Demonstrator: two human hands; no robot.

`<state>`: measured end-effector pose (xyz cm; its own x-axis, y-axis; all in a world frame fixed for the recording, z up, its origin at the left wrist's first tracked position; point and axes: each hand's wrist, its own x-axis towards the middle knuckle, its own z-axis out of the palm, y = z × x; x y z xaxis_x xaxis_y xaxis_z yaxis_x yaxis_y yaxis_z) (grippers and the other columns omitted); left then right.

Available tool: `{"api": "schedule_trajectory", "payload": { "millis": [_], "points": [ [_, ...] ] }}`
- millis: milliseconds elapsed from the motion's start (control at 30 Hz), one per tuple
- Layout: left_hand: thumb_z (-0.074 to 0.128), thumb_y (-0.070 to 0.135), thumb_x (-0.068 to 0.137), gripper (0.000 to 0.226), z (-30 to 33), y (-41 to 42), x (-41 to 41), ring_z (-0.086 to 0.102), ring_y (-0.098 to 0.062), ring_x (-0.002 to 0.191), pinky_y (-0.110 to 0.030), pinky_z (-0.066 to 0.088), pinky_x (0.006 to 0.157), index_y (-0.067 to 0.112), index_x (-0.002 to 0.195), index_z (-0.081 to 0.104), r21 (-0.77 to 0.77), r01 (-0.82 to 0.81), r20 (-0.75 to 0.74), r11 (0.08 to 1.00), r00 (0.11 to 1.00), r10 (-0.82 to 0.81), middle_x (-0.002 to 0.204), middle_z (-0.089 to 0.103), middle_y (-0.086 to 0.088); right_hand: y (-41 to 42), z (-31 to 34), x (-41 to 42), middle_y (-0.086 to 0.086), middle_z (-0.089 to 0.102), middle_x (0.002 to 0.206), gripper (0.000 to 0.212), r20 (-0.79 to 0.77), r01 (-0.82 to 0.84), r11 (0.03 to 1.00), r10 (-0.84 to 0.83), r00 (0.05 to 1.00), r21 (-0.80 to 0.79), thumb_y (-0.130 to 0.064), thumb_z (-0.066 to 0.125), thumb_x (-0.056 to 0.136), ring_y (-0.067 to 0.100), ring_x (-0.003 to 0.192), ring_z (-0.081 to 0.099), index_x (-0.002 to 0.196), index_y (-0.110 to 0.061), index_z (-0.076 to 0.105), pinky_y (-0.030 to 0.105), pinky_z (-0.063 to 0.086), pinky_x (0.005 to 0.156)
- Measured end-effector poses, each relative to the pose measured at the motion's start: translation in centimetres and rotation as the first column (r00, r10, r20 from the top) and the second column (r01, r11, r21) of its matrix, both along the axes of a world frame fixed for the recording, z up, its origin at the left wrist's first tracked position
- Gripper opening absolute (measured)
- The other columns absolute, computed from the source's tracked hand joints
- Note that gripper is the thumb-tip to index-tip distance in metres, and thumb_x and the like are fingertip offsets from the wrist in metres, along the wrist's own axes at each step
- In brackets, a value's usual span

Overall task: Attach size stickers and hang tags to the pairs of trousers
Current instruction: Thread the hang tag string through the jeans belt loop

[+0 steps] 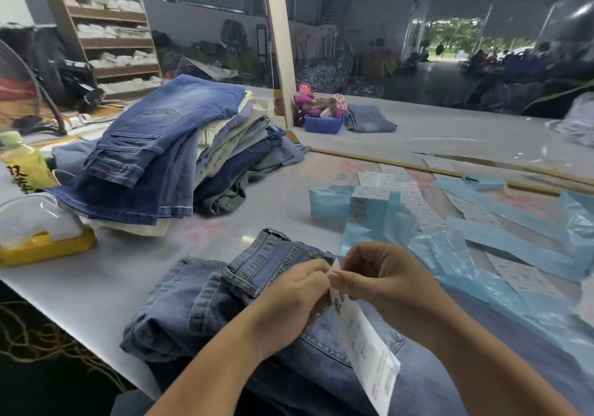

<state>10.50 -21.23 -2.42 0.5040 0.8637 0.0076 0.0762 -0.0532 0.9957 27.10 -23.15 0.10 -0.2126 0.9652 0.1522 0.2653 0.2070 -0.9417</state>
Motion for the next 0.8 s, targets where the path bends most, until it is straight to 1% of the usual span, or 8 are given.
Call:
{"api": "schedule_trajectory", "payload": {
  "millis": [100, 167, 300, 400, 567, 633, 700, 800],
  "points": [
    [0.039, 0.031, 0.079, 0.022, 0.5, 0.0, -0.1, 0.031, -0.008, 0.048, -0.026, 0.027, 0.049, 0.022, 0.062, 0.050, 0.130, -0.076, -0.148, 0.989, 0.984, 0.095, 0.052, 0.038, 0.011, 0.3, 0.2, -0.3, -0.001, 0.062, 0.060, 0.020, 0.087, 0.024, 0.998, -0.029, 0.996, 0.058, -0.017, 0.075, 0.084, 0.012, 0.060, 0.054, 0.072, -0.007, 0.063, 0.032, 0.043, 0.061],
    [0.039, 0.033, 0.078, 0.025, 0.8, -0.1, -0.2, 0.032, -0.008, 0.046, -0.025, 0.028, 0.048, 0.019, 0.063, 0.054, 0.185, -0.074, -0.231, 0.980, 0.966, 0.116, 0.051, 0.039, 0.011, 0.4, 0.3, -0.6, 0.002, 0.063, 0.060, 0.016, 0.058, 0.016, 0.999, -0.019, 0.998, 0.051, -0.012, 0.072, 0.086, 0.016, 0.060, 0.055, 0.075, -0.006, 0.062, 0.037, 0.045, 0.062],
    [0.040, 0.035, 0.075, 0.024, 1.2, -0.3, -0.7, 0.033, -0.012, 0.052, -0.031, 0.030, 0.052, 0.019, 0.057, 0.042, 0.289, -0.096, -0.361, 0.953, 0.911, 0.201, 0.056, 0.038, 0.004, 0.3, 0.5, -0.6, 0.005, 0.060, 0.057, 0.006, -0.028, 0.000, 1.000, -0.001, 1.000, -0.027, -0.004, 0.062, 0.092, 0.020, 0.053, 0.050, 0.086, -0.004, 0.063, 0.030, 0.042, 0.052],
    [0.040, 0.038, 0.077, 0.030, 1.2, -0.3, -0.9, 0.036, -0.012, 0.054, -0.032, 0.032, 0.053, 0.011, 0.063, 0.042, 0.307, -0.120, -0.380, 0.944, 0.894, 0.237, 0.059, 0.042, 0.002, 0.4, 1.0, -0.6, -0.001, 0.051, 0.050, 0.011, 0.007, -0.020, 0.999, 0.021, 1.000, -0.047, -0.009, 0.060, 0.094, 0.011, 0.046, 0.042, 0.087, -0.003, 0.067, 0.019, 0.033, 0.046],
    [0.044, 0.027, 0.098, 0.035, 1.2, -0.3, -1.1, 0.045, -0.011, 0.053, -0.029, 0.038, 0.052, 0.017, 0.066, 0.050, 0.298, -0.155, -0.313, 0.942, 0.916, 0.250, 0.059, 0.053, -0.002, 0.6, 1.0, -0.9, -0.006, 0.053, 0.047, 0.015, 0.076, -0.033, 0.995, 0.041, 0.996, -0.095, -0.012, 0.066, 0.090, 0.000, 0.044, 0.042, 0.087, 0.002, 0.071, 0.012, 0.033, 0.047],
    [0.047, 0.031, 0.100, 0.034, 1.1, -0.2, -1.5, 0.045, -0.007, 0.053, -0.025, 0.038, 0.052, 0.018, 0.069, 0.055, 0.325, -0.155, -0.322, 0.933, 0.910, 0.263, 0.057, 0.054, 0.005, 0.7, 0.9, -0.9, 0.006, 0.061, 0.059, 0.013, 0.124, -0.017, 0.998, 0.025, 0.992, -0.067, -0.016, 0.072, 0.086, 0.007, 0.058, 0.050, 0.084, -0.003, 0.074, 0.020, 0.039, 0.059],
    [0.051, 0.033, 0.100, 0.030, 0.9, -0.2, -2.0, 0.043, -0.005, 0.050, -0.021, 0.036, 0.050, 0.022, 0.072, 0.058, 0.342, -0.166, -0.322, 0.925, 0.904, 0.281, 0.054, 0.051, 0.012, 0.7, 0.7, -1.2, 0.018, 0.061, 0.070, 0.011, 0.107, -0.019, 0.998, 0.026, 0.994, -0.065, -0.016, 0.076, 0.082, 0.017, 0.067, 0.050, 0.080, -0.006, 0.075, 0.030, 0.038, 0.066],
    [0.057, 0.034, 0.097, 0.022, 1.1, -0.1, -2.7, 0.047, -0.002, 0.051, -0.016, 0.038, 0.049, 0.024, 0.077, 0.062, 0.394, -0.151, -0.346, 0.906, 0.890, 0.298, 0.057, 0.056, 0.013, 0.8, -0.1, -2.2, 0.019, 0.069, 0.075, 0.007, 0.121, -0.019, 1.000, 0.020, 0.992, -0.015, -0.015, 0.076, 0.080, 0.014, 0.067, 0.056, 0.075, -0.011, 0.075, 0.032, 0.044, 0.067]
  ]
}}
